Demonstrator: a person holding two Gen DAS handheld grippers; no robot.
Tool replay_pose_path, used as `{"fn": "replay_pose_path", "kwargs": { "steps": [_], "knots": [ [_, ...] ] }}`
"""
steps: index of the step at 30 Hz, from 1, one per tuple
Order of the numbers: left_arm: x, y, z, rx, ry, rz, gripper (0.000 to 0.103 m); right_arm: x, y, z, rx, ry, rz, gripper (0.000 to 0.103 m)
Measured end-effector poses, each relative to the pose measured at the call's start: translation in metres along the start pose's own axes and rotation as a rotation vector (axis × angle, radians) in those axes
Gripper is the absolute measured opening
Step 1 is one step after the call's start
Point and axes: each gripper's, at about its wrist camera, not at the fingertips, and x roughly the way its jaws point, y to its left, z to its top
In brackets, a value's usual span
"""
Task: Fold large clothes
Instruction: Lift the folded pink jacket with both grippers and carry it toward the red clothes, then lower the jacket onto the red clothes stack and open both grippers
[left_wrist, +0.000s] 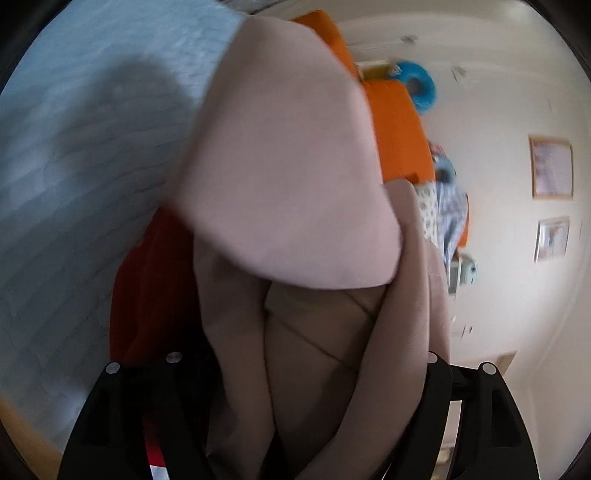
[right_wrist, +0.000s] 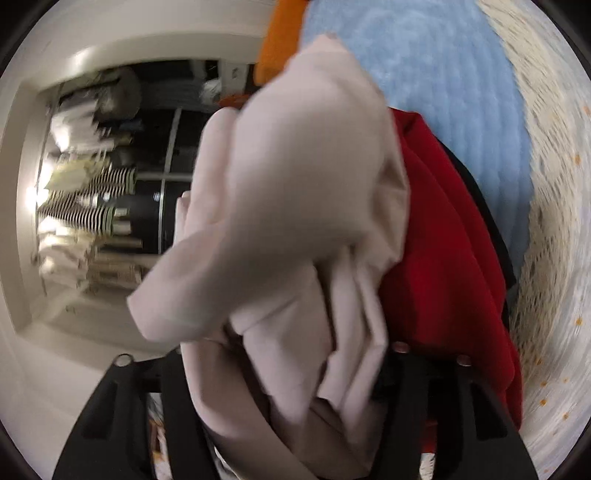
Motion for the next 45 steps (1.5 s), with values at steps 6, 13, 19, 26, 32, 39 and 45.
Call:
{"fn": "replay_pose_path", "kwargs": {
  "steps": [6, 13, 19, 26, 32, 39, 45],
  "knots": [
    [-0.053, -0.008, 0.005, 0.059, -0.001, 0.117, 0.091, -0.076, 0.019, 0.004, -0.123, -0.013, -0.191, 0.094],
    [-0.135, -0.084, -0.008, 0.240, -0.238, 0.413, 0.092, -0.122, 0.103, -0.017, -0.493, -0.229, -0.308, 0.044],
    [-0.124, -0.194, -0.053, 0.534, -0.329, 0.251, 0.093, -0.029, 0.177, -0.047, -0.836, -0.227, -0.458, 0.036],
    [-0.015, -0.163, -0.030, 0.707, -0.296, 0.463, 0.092, 0.036, 0.130, -0.012, -0.724, -0.292, -0.660, 0.016],
    [0.014, -0.080, 0.021, 0.532, -0.275, 0.439, 0.087, 0.038, 0.072, 0.004, -0.685, -0.333, -0.694, 0.013],
    [0.018, -0.104, 0.010, 0.625, -0.349, 0.644, 0.089, 0.025, 0.097, -0.009, -0.783, -0.403, -0.768, 0.045],
    [-0.072, -0.149, -0.133, 0.813, -0.610, 0.594, 0.100, -0.078, 0.139, -0.155, -0.836, -0.633, -0.573, 0.099]
  ]
}}
